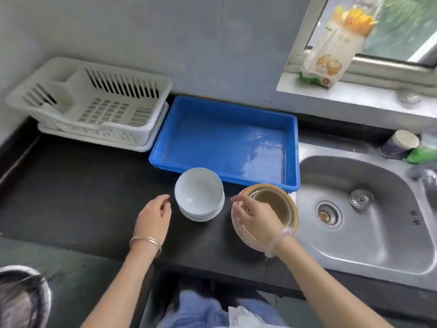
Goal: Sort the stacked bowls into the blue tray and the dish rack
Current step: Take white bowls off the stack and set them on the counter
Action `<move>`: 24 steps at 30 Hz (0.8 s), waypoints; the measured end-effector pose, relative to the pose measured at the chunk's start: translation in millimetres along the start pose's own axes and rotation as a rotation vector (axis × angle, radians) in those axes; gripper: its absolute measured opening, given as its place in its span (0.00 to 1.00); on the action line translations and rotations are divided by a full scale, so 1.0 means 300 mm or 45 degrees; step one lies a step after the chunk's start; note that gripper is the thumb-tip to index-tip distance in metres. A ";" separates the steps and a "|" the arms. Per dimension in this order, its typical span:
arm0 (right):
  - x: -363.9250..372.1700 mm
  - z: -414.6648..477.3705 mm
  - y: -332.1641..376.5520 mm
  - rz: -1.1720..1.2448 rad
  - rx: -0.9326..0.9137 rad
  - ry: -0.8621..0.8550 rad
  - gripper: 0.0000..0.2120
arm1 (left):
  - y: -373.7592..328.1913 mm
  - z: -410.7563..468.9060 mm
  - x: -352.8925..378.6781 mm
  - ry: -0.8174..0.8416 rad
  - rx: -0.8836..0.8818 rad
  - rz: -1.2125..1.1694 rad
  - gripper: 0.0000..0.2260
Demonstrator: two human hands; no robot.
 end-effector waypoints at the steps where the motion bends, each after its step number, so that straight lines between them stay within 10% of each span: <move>1: -0.006 0.052 0.025 -0.040 0.002 -0.060 0.14 | -0.020 0.018 -0.006 -0.039 0.019 -0.067 0.14; 11: 0.020 0.249 0.146 -0.613 0.025 -0.222 0.05 | -0.020 0.069 0.067 0.070 -0.136 -0.394 0.15; 24: -0.101 0.200 0.130 -0.294 -0.057 -0.286 0.03 | -0.006 0.066 0.093 0.074 -0.259 -0.494 0.10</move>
Point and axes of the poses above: each hand's wrist, its own z-axis towards the middle knuckle, its own x-axis out of the palm, y = z × x, the point moved 10 cm from there along z, towards the middle knuckle, and after that the axes turned 8 degrees about -z, right-handed, at the moved point
